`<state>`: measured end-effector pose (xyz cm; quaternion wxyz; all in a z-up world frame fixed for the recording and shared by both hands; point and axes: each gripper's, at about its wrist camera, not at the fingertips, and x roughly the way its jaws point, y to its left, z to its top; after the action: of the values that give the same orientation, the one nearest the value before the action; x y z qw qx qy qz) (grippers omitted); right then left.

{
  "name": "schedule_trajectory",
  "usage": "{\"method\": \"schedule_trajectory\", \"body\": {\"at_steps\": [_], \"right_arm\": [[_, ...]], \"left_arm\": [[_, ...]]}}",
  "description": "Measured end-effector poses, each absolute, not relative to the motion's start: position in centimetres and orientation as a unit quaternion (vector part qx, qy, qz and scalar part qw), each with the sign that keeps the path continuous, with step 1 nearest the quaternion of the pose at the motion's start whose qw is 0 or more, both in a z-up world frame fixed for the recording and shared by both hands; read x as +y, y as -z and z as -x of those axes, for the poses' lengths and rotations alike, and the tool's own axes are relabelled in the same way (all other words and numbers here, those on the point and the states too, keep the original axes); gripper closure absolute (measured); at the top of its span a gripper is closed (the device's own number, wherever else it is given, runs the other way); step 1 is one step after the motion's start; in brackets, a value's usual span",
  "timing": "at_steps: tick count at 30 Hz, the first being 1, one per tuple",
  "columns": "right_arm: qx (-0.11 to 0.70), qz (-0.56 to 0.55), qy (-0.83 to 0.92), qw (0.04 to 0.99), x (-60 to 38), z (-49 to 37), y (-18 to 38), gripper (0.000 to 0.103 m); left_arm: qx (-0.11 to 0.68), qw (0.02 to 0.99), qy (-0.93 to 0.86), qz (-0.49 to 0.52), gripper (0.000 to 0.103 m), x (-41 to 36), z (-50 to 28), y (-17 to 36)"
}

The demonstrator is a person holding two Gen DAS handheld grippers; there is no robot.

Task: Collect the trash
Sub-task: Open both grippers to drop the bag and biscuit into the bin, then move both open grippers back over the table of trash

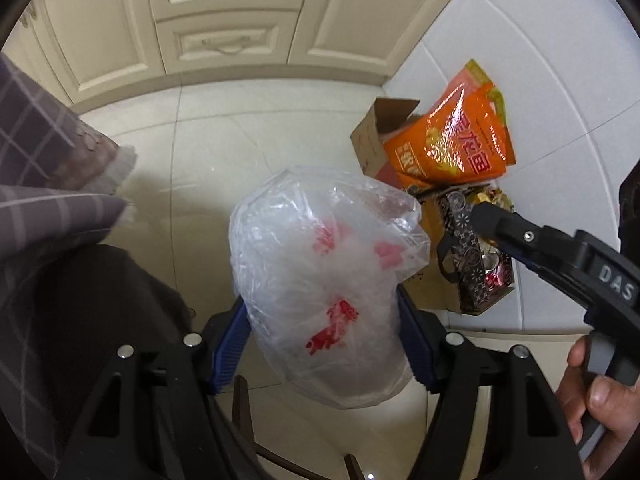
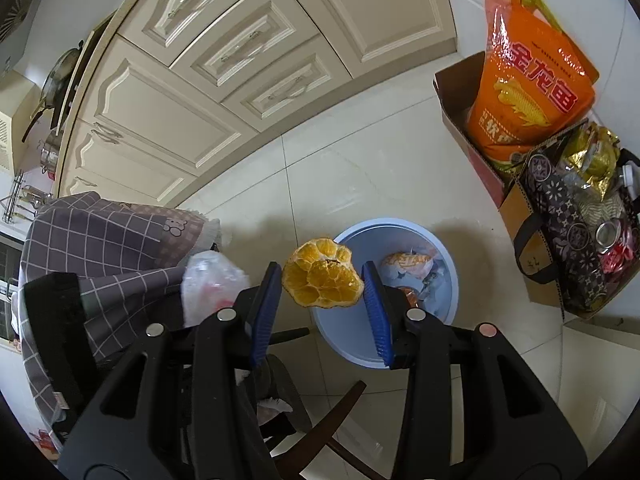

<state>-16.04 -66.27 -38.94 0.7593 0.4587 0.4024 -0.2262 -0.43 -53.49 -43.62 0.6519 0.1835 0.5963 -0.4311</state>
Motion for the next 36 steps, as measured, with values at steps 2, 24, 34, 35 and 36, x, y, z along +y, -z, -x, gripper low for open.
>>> {"method": "schedule_trajectory", "body": {"at_steps": [2,24,34,35,36], "right_arm": [[0.404,-0.466,0.225,0.754,-66.5,15.8,39.6,0.062],[0.398,-0.470,0.263,0.743,-65.8,16.4,39.1,0.006],[0.388,-0.450,0.261,0.761,-65.0,15.7,35.9,0.006],[0.386,-0.446,0.261,0.764,-64.9,15.5,35.4,0.006],[0.386,-0.443,0.260,0.767,-64.7,15.4,35.0,0.006]], "left_arm": [[0.602,0.646,0.431,-0.183,0.033,-54.0,0.3,44.4],[0.517,0.717,0.425,-0.197,0.011,-51.4,0.6,36.9],[0.484,0.740,0.435,-0.172,0.011,-49.3,0.9,32.2],[0.479,0.742,0.437,-0.168,0.011,-49.0,1.0,31.6],[0.475,0.744,0.439,-0.166,0.011,-48.9,1.1,31.2]]}}
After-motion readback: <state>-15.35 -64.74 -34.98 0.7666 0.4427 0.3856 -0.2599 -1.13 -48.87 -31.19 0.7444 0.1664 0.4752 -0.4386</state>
